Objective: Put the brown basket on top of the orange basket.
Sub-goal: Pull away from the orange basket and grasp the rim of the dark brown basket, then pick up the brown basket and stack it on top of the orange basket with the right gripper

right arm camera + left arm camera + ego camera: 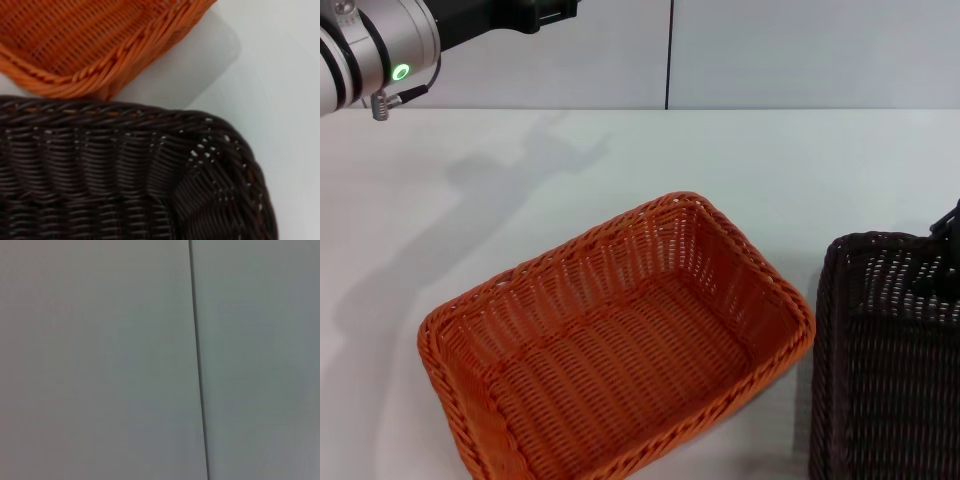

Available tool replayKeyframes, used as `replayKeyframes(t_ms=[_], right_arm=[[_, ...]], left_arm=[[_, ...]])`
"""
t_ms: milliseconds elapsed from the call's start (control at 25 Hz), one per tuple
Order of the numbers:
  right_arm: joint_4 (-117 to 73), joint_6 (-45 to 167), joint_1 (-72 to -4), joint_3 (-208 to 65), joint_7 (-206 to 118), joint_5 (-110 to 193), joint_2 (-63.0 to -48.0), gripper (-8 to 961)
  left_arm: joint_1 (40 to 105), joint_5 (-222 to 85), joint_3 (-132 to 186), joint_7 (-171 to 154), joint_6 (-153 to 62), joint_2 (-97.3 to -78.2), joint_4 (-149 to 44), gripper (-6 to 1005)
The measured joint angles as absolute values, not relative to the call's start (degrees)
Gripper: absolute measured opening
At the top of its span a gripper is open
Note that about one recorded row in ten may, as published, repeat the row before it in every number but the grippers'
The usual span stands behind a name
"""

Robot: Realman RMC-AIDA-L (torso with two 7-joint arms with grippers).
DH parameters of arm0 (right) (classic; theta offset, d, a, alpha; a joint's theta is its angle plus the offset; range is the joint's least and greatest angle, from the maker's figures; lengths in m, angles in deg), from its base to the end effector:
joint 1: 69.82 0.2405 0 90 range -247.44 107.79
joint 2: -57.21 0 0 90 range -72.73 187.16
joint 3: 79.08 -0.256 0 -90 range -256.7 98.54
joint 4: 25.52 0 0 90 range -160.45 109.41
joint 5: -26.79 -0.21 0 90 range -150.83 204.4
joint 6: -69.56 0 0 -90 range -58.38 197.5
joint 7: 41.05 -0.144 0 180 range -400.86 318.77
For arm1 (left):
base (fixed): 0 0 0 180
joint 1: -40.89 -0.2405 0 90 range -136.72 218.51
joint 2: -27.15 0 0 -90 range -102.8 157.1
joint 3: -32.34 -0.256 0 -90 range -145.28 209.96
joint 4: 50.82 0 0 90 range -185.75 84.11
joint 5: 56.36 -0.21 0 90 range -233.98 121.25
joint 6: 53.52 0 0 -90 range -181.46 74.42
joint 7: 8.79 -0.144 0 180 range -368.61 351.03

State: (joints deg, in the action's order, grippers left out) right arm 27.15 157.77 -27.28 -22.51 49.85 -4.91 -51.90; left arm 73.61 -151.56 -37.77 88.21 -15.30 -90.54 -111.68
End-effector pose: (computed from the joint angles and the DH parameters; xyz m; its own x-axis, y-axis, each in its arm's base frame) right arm 0.2516 0.3965 0.0727 0.9175 -0.1408 0.3720 -0.0525 -0.9699 -0.2377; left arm -0.1598 0.4496 0.0551 0.8254 0.0838 0.5583 0.4981 -0.5734 -0.6504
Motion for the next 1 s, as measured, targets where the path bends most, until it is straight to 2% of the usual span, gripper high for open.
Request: replayKeyframes(t_ms=[120,320,520,1000], right_arm=[[27.2,157.8,-27.3,-22.5,49.8,-4.4,-51.96,485],[27.1,157.8,-27.3,-22.5,49.8,-3.6,-52.07,303],[27.6,158.0,-27.4,-23.3,49.9,-3.9,-52.08,236],[34.9,169.5,-27.7,-29.2,51.8,-8.7,-51.61,212]], left_arm=[[73.7,-151.6,-37.7,88.1,-15.3,-90.53,-111.6,856],[73.8,-151.5,-37.5,87.9,-15.6,-90.53,-111.3,856],[73.6,-151.4,-37.5,87.9,-15.6,-90.53,-111.3,856],[73.3,-151.5,-36.2,87.9,-15.5,-90.5,-111.3,856]])
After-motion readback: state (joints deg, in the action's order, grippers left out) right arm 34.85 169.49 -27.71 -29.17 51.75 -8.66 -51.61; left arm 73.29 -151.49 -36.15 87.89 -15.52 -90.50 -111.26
